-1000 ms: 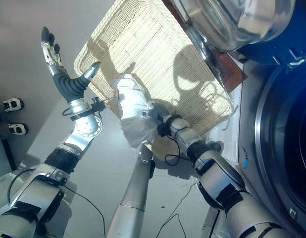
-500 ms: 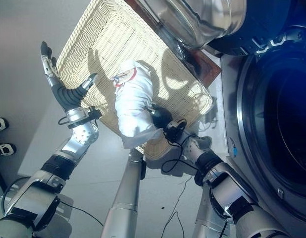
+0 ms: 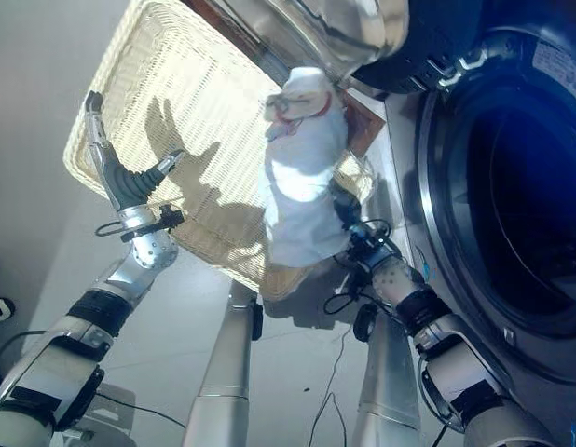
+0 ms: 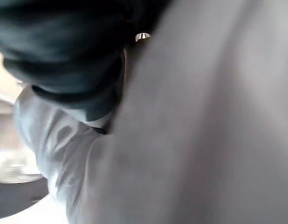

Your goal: Put the clothes into the washing machine.

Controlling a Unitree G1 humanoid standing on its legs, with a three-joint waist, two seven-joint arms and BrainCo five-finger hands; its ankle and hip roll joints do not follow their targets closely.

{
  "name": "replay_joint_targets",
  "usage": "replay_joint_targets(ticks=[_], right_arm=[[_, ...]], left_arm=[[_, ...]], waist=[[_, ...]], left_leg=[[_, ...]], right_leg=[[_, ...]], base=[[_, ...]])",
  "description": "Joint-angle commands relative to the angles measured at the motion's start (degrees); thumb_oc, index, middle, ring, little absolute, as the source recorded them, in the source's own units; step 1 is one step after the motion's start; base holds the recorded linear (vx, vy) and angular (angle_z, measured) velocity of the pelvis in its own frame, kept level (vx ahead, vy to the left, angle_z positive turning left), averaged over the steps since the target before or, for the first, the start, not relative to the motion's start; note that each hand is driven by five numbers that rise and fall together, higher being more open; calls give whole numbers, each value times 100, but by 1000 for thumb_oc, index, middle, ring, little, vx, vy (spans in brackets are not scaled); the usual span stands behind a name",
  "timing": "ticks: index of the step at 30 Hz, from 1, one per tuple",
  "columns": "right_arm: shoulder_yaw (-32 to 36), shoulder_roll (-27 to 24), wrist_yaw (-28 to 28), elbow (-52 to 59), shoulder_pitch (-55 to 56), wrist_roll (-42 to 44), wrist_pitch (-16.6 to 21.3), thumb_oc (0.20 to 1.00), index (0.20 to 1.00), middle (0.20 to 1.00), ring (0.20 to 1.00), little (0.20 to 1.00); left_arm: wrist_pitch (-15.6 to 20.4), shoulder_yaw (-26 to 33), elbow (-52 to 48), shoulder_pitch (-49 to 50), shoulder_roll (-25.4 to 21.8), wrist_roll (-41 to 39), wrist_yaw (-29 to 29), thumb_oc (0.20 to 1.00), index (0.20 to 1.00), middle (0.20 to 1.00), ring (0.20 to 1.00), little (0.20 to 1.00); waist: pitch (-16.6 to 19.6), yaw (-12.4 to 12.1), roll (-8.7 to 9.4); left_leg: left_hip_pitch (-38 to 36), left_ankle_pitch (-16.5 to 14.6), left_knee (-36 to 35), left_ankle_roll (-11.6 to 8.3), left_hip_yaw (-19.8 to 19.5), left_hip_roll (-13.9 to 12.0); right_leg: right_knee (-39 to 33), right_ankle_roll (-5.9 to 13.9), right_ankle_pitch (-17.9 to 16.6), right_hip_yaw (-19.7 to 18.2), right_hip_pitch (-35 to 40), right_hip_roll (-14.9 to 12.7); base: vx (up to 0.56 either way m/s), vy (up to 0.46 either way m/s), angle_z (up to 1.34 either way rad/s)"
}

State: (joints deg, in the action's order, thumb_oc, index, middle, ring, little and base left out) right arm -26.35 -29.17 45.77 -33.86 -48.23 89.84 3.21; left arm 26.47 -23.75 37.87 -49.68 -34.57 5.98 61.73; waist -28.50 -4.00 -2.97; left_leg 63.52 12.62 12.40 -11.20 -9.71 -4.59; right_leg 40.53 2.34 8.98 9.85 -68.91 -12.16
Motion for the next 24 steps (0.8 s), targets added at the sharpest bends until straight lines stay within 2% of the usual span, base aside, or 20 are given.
replay_joint_targets(ticks=[1, 9, 14, 19, 23, 24], right_arm=[[297, -153, 849, 637, 76, 712, 96, 200, 200, 200, 200, 200], [907, -688, 1342, 88, 431, 1540, -103, 200, 200, 200, 200, 200], [1184, -814, 1197, -268, 496, 1843, -304, 200, 200, 200, 200, 200], [1469, -826, 520, -892, 542, 2068, -372, 200, 200, 200, 200, 200], [1852, -848, -791, -1594, 492, 2315, -165, 200, 200, 200, 200, 200], [2038, -852, -1480, -1883, 434, 2254, -82, 200, 200, 200, 200, 200]], left_arm=[[114, 192, 79, -421, -163, 60, 143, 1000, 1000, 1000, 1000, 1000], [170, 290, 122, -388, -315, -42, 105, 1000, 1000, 1000, 1000, 1000], [183, 336, 136, -412, -334, -49, 87, 1000, 1000, 1000, 1000, 1000], [251, 372, 208, -449, -337, -83, 43, 1000, 1000, 1000, 1000, 1000], [298, 406, 245, -423, -328, -89, 51, 1000, 1000, 1000, 1000, 1000], [299, 393, 257, -404, -296, -67, 83, 1000, 1000, 1000, 1000, 1000]], waist=[[-129, 18, 110], [-129, 218, 119], [-129, 294, 122], [-129, 318, 114], [-129, 328, 94], [-129, 329, 79]], left_leg=[[-1, -379, 485, 494, 496, 412], [-76, -474, 529, 469, 617, 364], [-101, -506, 522, 458, 672, 339], [-105, -528, 529, 448, 701, 313], [-97, -560, 532, 433, 722, 282], [-101, -571, 531, 436, 725, 275]], right_leg=[[-1746, 531, -1581, 36, 341, 258], [-1769, 535, -1592, -112, 355, 310], [-1802, 530, -1593, -178, 373, 352], [-1808, 527, -1579, -216, 383, 373], [-1839, 513, -1574, -249, 384, 400], [-1837, 508, -1575, -266, 381, 413]], base=[[-26, -3, -3], [-8, -4, -2], [-4, 1, -1], [0, 0, 0], [0, 0, 0], [0, 0, 0]])
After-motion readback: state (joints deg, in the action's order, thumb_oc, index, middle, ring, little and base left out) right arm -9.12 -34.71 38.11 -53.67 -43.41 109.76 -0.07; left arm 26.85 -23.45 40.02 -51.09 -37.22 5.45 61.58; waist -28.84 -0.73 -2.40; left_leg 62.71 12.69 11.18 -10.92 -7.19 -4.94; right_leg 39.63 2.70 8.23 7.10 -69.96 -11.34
